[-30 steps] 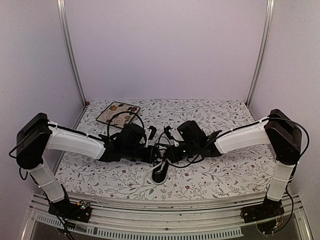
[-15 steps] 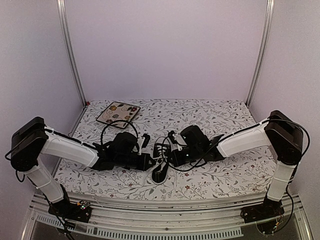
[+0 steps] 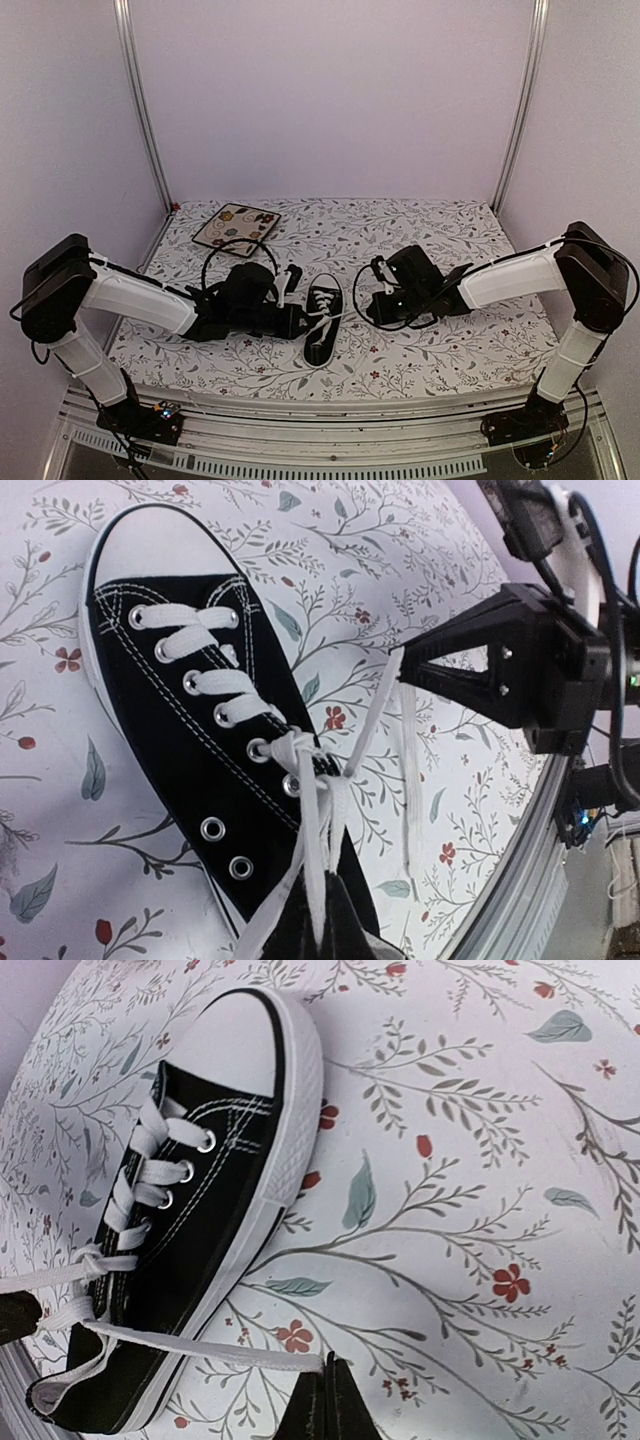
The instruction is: Tie the shoes
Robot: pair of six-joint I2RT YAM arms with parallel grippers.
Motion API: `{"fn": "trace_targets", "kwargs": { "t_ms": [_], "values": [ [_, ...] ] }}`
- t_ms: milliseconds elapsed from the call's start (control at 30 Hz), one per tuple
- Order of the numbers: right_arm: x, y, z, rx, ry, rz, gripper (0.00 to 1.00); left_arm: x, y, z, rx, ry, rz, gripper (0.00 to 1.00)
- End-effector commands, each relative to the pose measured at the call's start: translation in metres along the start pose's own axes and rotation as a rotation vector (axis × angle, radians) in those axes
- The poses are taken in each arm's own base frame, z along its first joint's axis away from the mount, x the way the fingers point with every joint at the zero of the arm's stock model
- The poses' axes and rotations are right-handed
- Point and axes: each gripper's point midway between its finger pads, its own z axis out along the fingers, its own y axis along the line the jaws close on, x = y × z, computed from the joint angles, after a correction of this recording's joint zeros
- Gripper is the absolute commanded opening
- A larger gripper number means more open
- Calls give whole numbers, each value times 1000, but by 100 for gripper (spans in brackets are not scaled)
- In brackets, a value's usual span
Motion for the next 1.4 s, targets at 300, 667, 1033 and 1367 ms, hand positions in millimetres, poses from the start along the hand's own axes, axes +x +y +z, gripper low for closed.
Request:
{"fn": "trace_targets", "kwargs": {
  "t_ms": [300,667,1033,1367],
  "values": [
    [-54,21,-2,-91,-85,-62,2,39,16,3,-35,103,81,0],
    [-19,54,10,-219,14,-153,2,32,14,-7,-55,85,86,25],
    [-3,53,12,-221,43,-139,2,-54,4,-43,-79,-102,33,58],
    [-6,58,13,-238,33,-138,2,-56,18,13,-54,71,-30,35]
  ]
}}
